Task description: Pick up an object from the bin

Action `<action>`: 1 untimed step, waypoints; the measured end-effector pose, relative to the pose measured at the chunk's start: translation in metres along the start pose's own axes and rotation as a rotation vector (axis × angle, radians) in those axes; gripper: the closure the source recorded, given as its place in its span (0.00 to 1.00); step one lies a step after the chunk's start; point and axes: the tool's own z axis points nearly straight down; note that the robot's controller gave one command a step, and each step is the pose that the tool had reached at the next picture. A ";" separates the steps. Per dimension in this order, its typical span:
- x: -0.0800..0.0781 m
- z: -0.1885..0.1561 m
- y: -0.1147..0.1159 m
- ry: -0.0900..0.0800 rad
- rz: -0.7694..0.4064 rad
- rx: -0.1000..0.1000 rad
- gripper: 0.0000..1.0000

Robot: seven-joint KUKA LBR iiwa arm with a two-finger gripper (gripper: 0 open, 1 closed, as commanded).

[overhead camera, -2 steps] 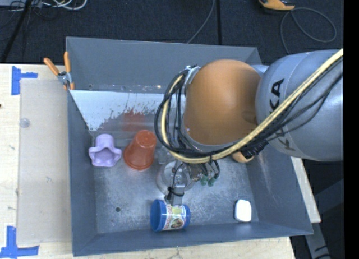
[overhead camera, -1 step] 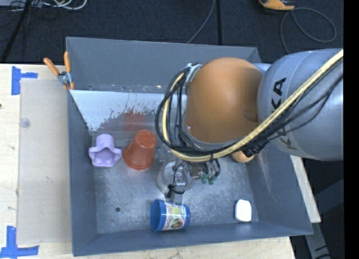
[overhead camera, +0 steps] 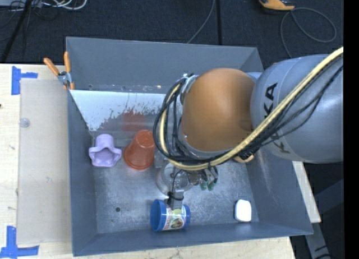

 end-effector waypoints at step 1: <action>0.012 0.057 0.000 0.001 -0.047 0.000 0.00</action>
Offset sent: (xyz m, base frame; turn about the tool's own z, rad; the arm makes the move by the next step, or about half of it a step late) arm -0.0124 -0.0479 -0.1247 -0.3194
